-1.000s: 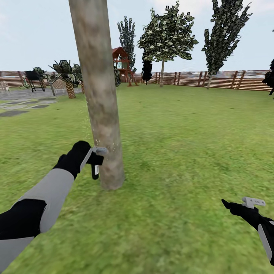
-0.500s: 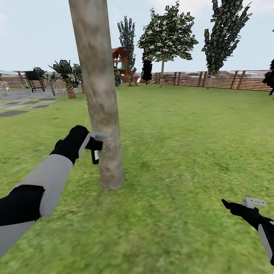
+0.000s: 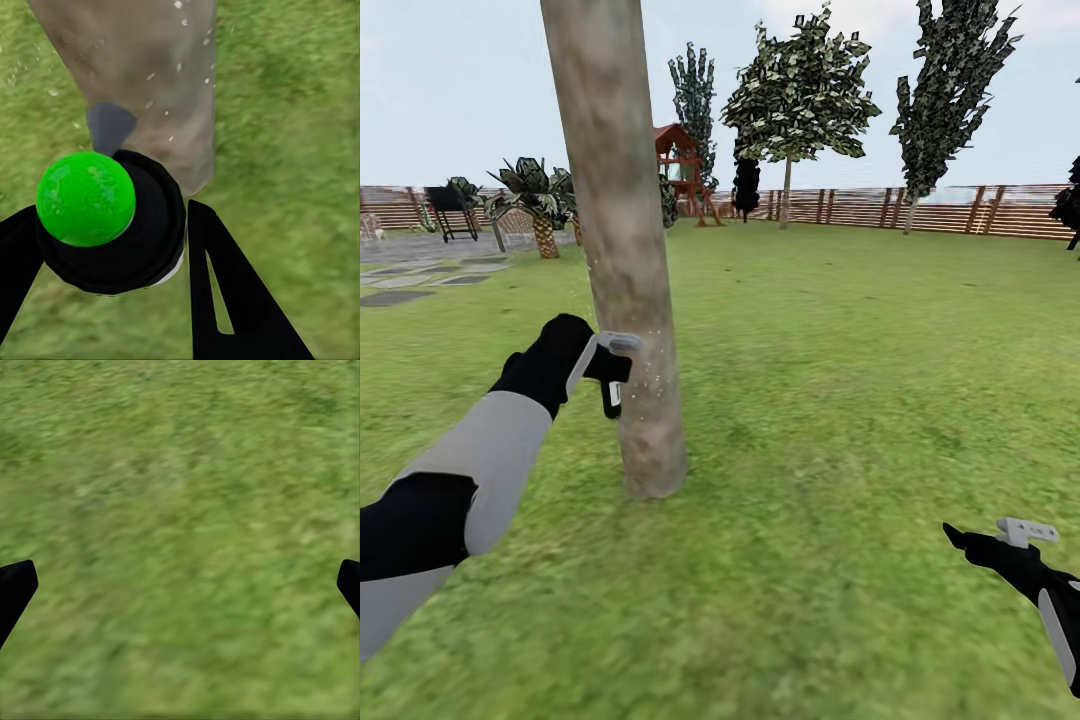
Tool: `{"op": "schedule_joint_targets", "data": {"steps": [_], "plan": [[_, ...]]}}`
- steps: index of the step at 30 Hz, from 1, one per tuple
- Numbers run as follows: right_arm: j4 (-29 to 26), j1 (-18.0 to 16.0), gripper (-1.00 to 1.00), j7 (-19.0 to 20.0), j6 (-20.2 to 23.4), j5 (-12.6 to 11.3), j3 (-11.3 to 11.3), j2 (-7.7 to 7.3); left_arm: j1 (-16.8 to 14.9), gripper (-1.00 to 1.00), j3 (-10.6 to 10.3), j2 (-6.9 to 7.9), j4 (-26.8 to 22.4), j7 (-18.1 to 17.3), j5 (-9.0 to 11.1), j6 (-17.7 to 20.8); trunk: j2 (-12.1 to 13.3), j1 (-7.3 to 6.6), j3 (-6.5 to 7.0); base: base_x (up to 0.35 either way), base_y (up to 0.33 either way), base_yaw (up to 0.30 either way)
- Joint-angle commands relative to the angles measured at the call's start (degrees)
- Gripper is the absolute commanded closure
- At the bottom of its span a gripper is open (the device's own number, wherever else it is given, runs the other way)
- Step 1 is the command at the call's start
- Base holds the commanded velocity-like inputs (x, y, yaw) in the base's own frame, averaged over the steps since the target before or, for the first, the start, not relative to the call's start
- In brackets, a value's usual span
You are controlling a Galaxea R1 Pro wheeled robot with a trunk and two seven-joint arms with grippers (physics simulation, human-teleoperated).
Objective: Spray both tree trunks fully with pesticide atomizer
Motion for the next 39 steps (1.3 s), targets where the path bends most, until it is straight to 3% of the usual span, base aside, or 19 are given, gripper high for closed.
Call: {"op": "schedule_joint_targets", "data": {"steps": [1, 5, 28, 39], "plan": [[0.0, 0.0, -1.0, 0.0, 0.0, 0.0, 0.0, 0.0, -0.9, 1.0, 0.0, 0.0, 0.0, 0.0, 0.0, 0.1, 0.0, 0.0, 0.0, 0.0, 0.0, 0.0], [0.0, 0.0, -1.0, 0.0, 0.0, -0.1, 0.0, 0.0, -4.0, 1.0, 0.0, 0.0, 0.3, 0.0, 0.1, 0.2, 0.0, 0.0, 0.0, 0.0, 0.0, 0.0], [0.1, 0.0, -1.0, 0.0, 0.0, -0.1, 0.0, 0.0, -12.9, 1.0, 0.0, -0.79, 0.8, 0.0, 0.1, 0.5, 0.0, 0.0, 0.0, 0.0, 0.0, 0.0], [0.1, 0.0, -1.0, 0.0, 0.0, -0.1, 0.0, -0.05, -22.3, 1.0, 0.0, -0.87, 7.9, 0.0, 0.1, 0.5, 0.0, 0.0, 0.0, 0.0, 0.0, 0.0]]}}
